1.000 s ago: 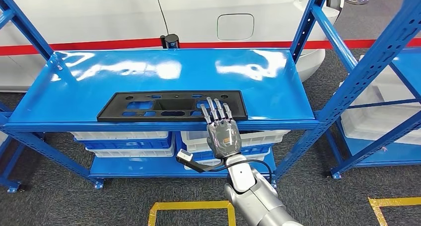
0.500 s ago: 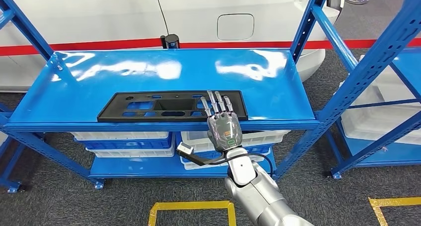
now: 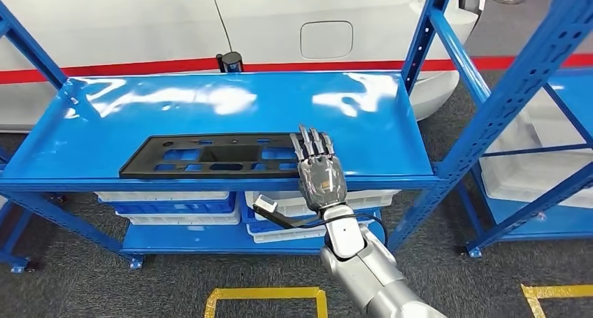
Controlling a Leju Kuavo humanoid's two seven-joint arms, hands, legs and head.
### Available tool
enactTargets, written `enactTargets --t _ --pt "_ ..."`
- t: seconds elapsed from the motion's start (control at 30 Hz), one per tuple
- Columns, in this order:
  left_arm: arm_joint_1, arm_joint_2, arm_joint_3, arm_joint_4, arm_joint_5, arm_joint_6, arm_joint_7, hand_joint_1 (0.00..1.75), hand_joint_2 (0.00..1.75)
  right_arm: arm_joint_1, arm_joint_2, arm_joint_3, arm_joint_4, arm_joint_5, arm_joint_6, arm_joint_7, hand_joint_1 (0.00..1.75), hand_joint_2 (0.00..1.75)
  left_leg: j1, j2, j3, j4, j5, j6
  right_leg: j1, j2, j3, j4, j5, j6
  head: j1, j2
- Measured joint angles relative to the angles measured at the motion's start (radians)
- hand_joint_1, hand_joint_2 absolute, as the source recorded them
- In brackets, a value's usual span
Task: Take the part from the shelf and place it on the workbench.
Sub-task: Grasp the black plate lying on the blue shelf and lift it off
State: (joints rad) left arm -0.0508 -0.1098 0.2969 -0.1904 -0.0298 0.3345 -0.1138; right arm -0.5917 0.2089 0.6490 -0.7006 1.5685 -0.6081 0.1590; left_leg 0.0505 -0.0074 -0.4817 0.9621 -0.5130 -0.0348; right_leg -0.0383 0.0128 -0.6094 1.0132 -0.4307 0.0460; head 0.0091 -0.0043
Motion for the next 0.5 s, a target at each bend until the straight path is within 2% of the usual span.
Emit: enactTargets --t 0.07,0.1,0.17,0.2,0.23,0.27,0.3,0.33,0.37,0.4,0.43,0.5 --pt "-0.002 -0.001 0.000 0.000 0.000 0.000 0.001 0.00 0.00 -0.002 0.002 0.000 -0.002 0.000 0.001 0.000 0.00 1.75 0.004 0.004 -0.011 0.032 -0.020 -0.003 0.001 0.002 0.004 0.001 -0.007 -0.017 -0.011 0.000" --pt "-0.003 -0.001 0.000 0.000 0.000 0.000 0.001 0.00 0.00 -0.003 0.003 0.000 -0.002 0.000 0.003 0.000 0.00 1.75 0.004 0.006 -0.035 0.079 -0.043 -0.004 0.002 0.001 0.008 0.000 -0.010 -0.025 -0.017 0.000" --pt "-0.003 0.000 0.000 0.000 -0.001 0.000 0.001 0.00 0.00 -0.003 0.004 0.000 -0.002 0.000 0.006 0.000 0.00 1.75 -0.001 0.007 -0.121 0.229 -0.099 0.000 0.009 0.000 0.013 0.000 -0.016 -0.036 -0.026 0.000" --pt "-0.002 0.000 0.000 0.000 -0.001 0.000 0.001 0.00 0.00 -0.001 0.004 0.000 -0.002 0.000 0.007 -0.001 0.00 1.75 -0.003 0.007 -0.163 0.294 -0.115 0.002 0.014 0.000 0.016 0.000 -0.019 -0.040 -0.029 0.000" --pt "0.000 0.000 0.000 0.000 -0.001 0.000 0.002 0.00 0.00 0.001 0.004 0.000 -0.002 0.000 0.008 -0.002 0.00 1.75 -0.006 0.007 -0.194 0.330 -0.112 0.007 0.019 0.000 0.020 0.000 -0.022 -0.045 -0.030 0.000" --pt "0.001 0.000 0.000 0.000 -0.001 0.000 0.003 0.00 0.00 0.002 0.004 0.000 -0.002 0.000 0.008 -0.002 0.00 1.75 -0.009 0.007 -0.204 0.325 -0.087 0.014 0.024 0.001 0.026 0.000 -0.025 -0.048 -0.032 0.000" --pt "0.002 0.000 0.000 0.000 -0.001 -0.001 0.003 0.00 0.00 0.002 0.004 0.000 -0.002 0.000 0.007 -0.002 0.00 1.75 -0.013 0.007 -0.195 0.279 -0.044 0.024 0.028 0.002 0.032 0.000 -0.028 -0.052 -0.033 0.000" --pt "0.002 0.001 0.000 0.000 -0.001 -0.001 0.004 0.00 0.00 0.002 0.005 0.000 -0.002 0.000 0.006 -0.003 0.00 1.75 -0.019 0.006 -0.173 0.210 0.005 0.037 0.032 0.002 0.039 0.000 -0.031 -0.055 -0.034 0.000" --pt "0.001 0.002 0.000 0.000 -0.001 0.000 0.004 0.00 0.00 0.001 0.006 0.000 -0.002 0.000 0.006 -0.003 0.00 1.75 -0.025 0.007 -0.148 0.145 0.038 0.048 0.037 0.003 0.043 0.000 -0.035 -0.055 -0.034 0.000" --pt "0.000 0.002 0.000 0.000 -0.001 0.000 0.004 0.00 0.00 0.001 0.007 0.000 -0.002 0.000 0.005 -0.003 0.00 1.75 -0.030 0.008 -0.130 0.095 0.058 0.056 0.041 0.004 0.045 0.000 -0.038 -0.054 -0.034 0.000" --pt "-0.001 0.003 0.001 0.000 -0.001 0.000 0.004 0.00 0.00 0.001 0.008 0.000 -0.002 0.000 0.004 -0.003 0.00 1.75 -0.035 0.008 -0.121 0.070 0.063 0.060 0.042 0.004 0.045 0.000 -0.040 -0.050 -0.032 0.000" --pt "-0.001 0.003 0.001 0.000 -0.001 0.000 0.004 0.00 0.00 0.001 0.009 0.000 -0.002 0.000 0.004 -0.003 0.00 1.75 -0.040 0.009 -0.118 0.060 0.059 0.062 0.041 0.004 0.044 -0.003 -0.042 -0.042 -0.030 0.000"
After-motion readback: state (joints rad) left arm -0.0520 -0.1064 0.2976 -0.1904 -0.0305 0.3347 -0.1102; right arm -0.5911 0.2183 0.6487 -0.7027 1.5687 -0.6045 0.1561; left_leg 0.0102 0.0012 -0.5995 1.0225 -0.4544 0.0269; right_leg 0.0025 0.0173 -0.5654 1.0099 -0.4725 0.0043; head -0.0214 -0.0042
